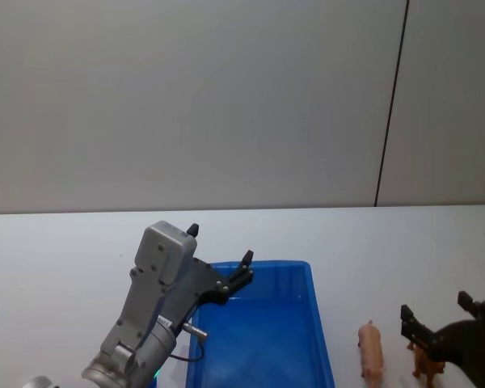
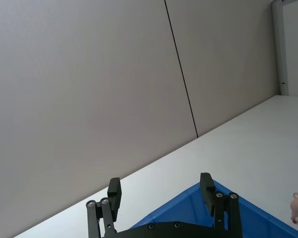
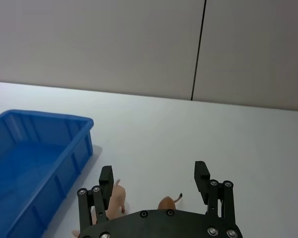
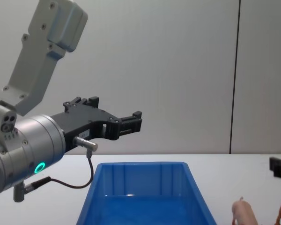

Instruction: Pick up the two dolls from the table and place them into the box.

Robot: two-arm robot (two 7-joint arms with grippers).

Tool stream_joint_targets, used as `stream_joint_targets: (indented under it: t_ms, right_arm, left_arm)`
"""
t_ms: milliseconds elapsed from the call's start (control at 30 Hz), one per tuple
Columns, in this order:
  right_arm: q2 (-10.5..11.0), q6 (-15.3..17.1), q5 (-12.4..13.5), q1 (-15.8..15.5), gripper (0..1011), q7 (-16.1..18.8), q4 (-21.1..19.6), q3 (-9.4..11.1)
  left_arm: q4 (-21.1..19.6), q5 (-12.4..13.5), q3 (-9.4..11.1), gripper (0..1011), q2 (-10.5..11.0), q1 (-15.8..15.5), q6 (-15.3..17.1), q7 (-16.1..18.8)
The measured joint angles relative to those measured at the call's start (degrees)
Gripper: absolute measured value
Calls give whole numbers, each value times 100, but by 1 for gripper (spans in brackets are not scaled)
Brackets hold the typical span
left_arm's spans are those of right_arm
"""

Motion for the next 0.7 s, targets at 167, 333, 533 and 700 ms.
stream_joint_targets:
  t_ms: [167,333,533,700]
  right_arm:
    - [-14,106,0,-24,1001,-17,84,1]
    - [-33,182,-7,-32,1001,-16,177,-1]
    - [-61,266,-26,-35,1001,17,338,-13]
    - [-90,296,-56,-16,1001,95,481,-26]
  left_arm:
    - [0,0,0,1001,0,0,0,0]
    - [0,0,0,1001,0,0,0,0]
    - [0,0,0,1001,0,0,0,0]
    - [0,0,0,1001,0,0,0,0]
